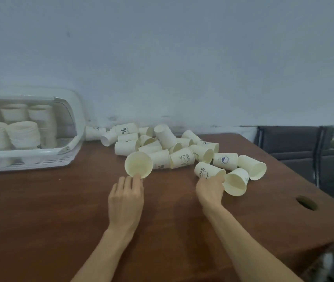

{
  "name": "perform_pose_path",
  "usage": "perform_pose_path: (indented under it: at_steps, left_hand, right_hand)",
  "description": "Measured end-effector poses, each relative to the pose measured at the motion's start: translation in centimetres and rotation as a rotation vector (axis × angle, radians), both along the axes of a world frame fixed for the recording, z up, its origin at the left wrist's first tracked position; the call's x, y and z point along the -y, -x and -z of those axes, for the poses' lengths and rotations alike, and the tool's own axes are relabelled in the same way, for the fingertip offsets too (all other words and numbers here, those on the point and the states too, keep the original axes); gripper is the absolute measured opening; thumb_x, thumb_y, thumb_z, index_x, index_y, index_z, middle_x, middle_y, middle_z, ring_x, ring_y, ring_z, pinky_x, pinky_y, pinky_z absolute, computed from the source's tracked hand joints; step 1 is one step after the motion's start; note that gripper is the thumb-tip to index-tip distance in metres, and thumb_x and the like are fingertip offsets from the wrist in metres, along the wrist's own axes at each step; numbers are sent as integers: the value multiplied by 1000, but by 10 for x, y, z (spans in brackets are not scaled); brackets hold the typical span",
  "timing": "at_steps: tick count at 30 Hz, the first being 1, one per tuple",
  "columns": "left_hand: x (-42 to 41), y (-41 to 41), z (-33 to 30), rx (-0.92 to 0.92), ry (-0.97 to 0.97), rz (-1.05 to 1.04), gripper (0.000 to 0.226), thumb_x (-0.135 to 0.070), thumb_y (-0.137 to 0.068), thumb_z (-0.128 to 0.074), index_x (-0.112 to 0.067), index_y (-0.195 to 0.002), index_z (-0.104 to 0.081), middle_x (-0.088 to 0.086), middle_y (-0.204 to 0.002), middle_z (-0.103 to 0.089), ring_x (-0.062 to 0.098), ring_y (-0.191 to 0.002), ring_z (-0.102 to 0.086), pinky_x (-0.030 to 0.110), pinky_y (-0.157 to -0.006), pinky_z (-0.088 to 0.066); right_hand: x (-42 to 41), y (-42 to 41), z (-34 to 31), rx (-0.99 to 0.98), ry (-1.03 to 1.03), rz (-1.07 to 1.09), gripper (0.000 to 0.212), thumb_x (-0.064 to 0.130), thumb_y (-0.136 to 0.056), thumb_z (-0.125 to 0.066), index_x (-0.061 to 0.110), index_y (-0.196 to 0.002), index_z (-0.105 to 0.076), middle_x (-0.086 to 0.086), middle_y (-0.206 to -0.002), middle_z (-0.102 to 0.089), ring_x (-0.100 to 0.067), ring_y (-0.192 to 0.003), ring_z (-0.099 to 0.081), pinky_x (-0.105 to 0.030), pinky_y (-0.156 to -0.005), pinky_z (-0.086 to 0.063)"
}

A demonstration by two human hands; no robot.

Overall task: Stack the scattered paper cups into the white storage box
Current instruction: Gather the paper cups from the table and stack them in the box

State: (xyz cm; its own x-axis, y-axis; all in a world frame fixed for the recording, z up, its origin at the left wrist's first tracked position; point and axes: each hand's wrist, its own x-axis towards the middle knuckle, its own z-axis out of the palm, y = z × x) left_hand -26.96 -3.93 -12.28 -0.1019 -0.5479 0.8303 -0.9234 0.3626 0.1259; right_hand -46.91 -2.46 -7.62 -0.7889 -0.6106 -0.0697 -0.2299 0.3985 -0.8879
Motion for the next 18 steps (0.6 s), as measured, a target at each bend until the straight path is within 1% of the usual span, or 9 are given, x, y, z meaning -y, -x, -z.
perform_pose_path:
  at_steps: [2,3,5,6,8,11,14,16,18]
  left_hand:
    - [0,-2,3,-18,1,13,24,-15,-100,-42,-6,-98,-64,7,-72,-58,24,-66,-53,39,-56,-48]
    - [0,-3,3,-29,1,13,26,-16,-101,-40,-6,-97,-64,7,-72,-57,24,-66,-53,39,-56,-47]
    - [-1,-4,3,-52,3,2,31,-18,-102,-36,-7,-95,-64,6,-71,-56,23,-65,-51,38,-54,-47]
    - [0,-5,1,-67,0,-4,30,-18,-101,-37,-7,-94,-63,5,-70,-56,23,-64,-51,37,-54,-47]
    - [1,-7,1,-99,-10,-24,26,-18,-98,-41,-7,-94,-63,6,-69,-56,22,-62,-51,37,-52,-47]
    - [2,-11,1,-132,-41,-42,23,-19,-97,-44,-8,-93,-63,6,-69,-56,23,-62,-52,37,-52,-48]
    - [2,-11,2,-150,-55,-30,23,-20,-97,-42,-9,-91,-61,5,-69,-56,22,-62,-52,37,-50,-47]
    - [3,-12,2,-163,-68,-29,25,-22,-98,-40,-10,-91,-61,4,-69,-56,22,-62,-51,36,-50,-47]
    - [4,-13,2,-173,-91,-22,24,-22,-97,-40,-11,-93,-61,4,-70,-56,21,-63,-51,35,-50,-47]
  right_hand:
    - [6,2,2,30,29,13,61,10,-92,-46,12,-145,-16,-19,-137,-44,-40,-118,-48,-41,-95,-43]
    - [8,2,3,31,40,18,60,9,-91,-47,12,-144,-18,-18,-134,-46,-40,-114,-51,-42,-93,-45]
    - [13,0,5,24,22,18,50,11,-91,-48,8,-138,-31,-20,-121,-54,-40,-105,-57,-43,-86,-51]
    - [15,-1,5,16,3,17,43,14,-91,-48,5,-132,-39,-22,-115,-57,-40,-101,-60,-44,-84,-53]
    - [17,-4,7,3,-17,10,38,18,-91,-49,2,-126,-49,-23,-110,-61,-39,-97,-62,-46,-83,-55]
    - [15,-14,7,-74,-18,-25,35,15,-93,-48,1,-125,-50,-24,-116,-58,-41,-103,-58,-44,-87,-51]
    - [4,-27,5,-157,27,-66,27,13,-97,-41,0,-119,-48,-26,-116,-57,-43,-105,-55,-40,-82,-45]
    - [-4,-40,3,-229,104,-100,23,13,-98,-37,2,-115,-47,-23,-108,-61,-39,-98,-56,-37,-76,-40]
    - [-12,-54,2,-299,192,-140,22,14,-99,-36,8,-117,-47,-14,-96,-62,-31,-85,-53,-35,-72,-37]
